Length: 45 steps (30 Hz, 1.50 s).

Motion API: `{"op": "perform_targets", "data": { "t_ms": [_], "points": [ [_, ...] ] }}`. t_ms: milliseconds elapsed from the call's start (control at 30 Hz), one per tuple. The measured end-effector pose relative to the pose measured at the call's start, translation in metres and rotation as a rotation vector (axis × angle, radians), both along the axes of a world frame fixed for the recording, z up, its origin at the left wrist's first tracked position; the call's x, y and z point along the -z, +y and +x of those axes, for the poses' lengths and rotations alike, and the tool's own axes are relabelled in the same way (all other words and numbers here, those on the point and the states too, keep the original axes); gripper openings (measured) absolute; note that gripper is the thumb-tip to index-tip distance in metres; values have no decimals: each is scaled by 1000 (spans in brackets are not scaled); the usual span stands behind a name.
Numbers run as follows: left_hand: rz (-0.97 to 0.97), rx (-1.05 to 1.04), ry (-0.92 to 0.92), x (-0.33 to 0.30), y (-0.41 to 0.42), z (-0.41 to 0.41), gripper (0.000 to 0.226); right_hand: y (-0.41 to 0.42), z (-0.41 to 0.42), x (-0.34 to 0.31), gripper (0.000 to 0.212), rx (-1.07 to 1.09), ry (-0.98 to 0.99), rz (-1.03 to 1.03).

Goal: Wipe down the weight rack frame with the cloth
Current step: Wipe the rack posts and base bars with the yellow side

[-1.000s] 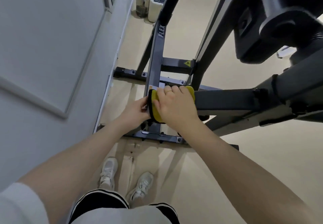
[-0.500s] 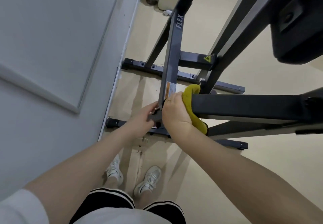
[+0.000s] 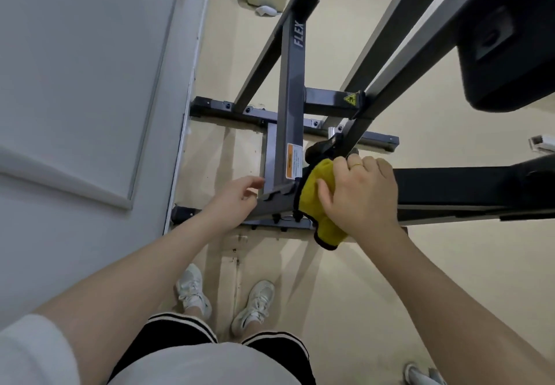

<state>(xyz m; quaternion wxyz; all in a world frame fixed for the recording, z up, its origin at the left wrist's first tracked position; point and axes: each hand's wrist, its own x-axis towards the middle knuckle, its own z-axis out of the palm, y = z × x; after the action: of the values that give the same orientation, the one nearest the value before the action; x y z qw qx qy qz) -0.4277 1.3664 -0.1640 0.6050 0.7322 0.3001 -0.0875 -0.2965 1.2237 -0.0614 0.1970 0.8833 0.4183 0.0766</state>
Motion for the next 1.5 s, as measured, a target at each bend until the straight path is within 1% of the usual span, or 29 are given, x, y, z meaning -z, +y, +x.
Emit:
{"op": "perform_targets", "data": {
  "t_ms": [67,133,167,200,267,333,367,433,533,567,633,667,733,767,833,900,1000,1067,1133,1167,1233,1300,1367,1400,1467,1500],
  "points": [
    [12,32,-19,-6,-1,7,41,15,-12,8,31,4,26,-37],
    [43,56,-47,-15,-5,14,42,28,-25,19,28,-118,92,-183],
    [57,66,-61,-20,-6,17,44,31,-25,21,27,-161,130,-224],
    [65,78,-76,-25,-8,19,46,30,-19,19,28,-176,161,-224],
    [53,96,-122,-36,-10,23,50,15,-4,6,31,-99,180,-119],
    [26,118,-185,-45,-15,26,51,-10,11,-13,40,-11,130,2],
    [14,137,-211,-49,-18,28,51,-24,19,-21,44,-9,93,49],
    [11,179,-263,-56,-26,31,54,-49,35,-37,49,30,78,34],
    [46,255,-317,-69,-38,40,68,-76,55,-63,50,79,71,28],
    [74,273,-326,-71,-42,44,69,-79,57,-69,49,90,47,19],
    [169,293,-361,-75,-48,52,67,-67,50,-76,46,150,24,-67],
    [217,293,-371,-76,-51,57,66,-55,42,-74,46,182,43,-101],
    [262,270,-370,-77,-53,63,63,-28,18,-58,41,213,184,-42],
    [272,261,-374,-76,-52,64,63,-21,9,-45,38,164,215,-19],
    [292,266,-364,-78,-50,65,64,-24,7,-35,48,105,245,-12],
    [300,266,-339,-78,-49,65,64,-45,26,-39,58,62,226,50],
    [268,256,-320,-77,-49,66,61,-81,55,-58,62,108,100,119],
    [251,239,-315,-77,-50,66,61,-84,58,-62,58,168,26,93],
    [216,199,-311,-76,-51,64,60,-67,52,-55,48,199,28,102],
    [195,183,-306,-77,-52,64,59,-55,46,-50,44,167,52,109],
    [185,169,-292,-80,-53,64,60,-36,34,-36,40,24,124,111],
    [183,159,-277,-80,-52,65,60,-33,35,-36,39,-111,209,49],
    [163,153,-270,-79,-52,65,58,-48,51,-47,41,-128,246,10],
    [148,147,-270,-79,-52,64,56,-58,59,-53,42,-97,204,33],
    [132,141,-278,-77,-52,63,56,-72,66,-61,44,13,60,61],
    [134,143,-279,-76,-52,63,56,-70,65,-60,43,45,30,58]
  ]
}}
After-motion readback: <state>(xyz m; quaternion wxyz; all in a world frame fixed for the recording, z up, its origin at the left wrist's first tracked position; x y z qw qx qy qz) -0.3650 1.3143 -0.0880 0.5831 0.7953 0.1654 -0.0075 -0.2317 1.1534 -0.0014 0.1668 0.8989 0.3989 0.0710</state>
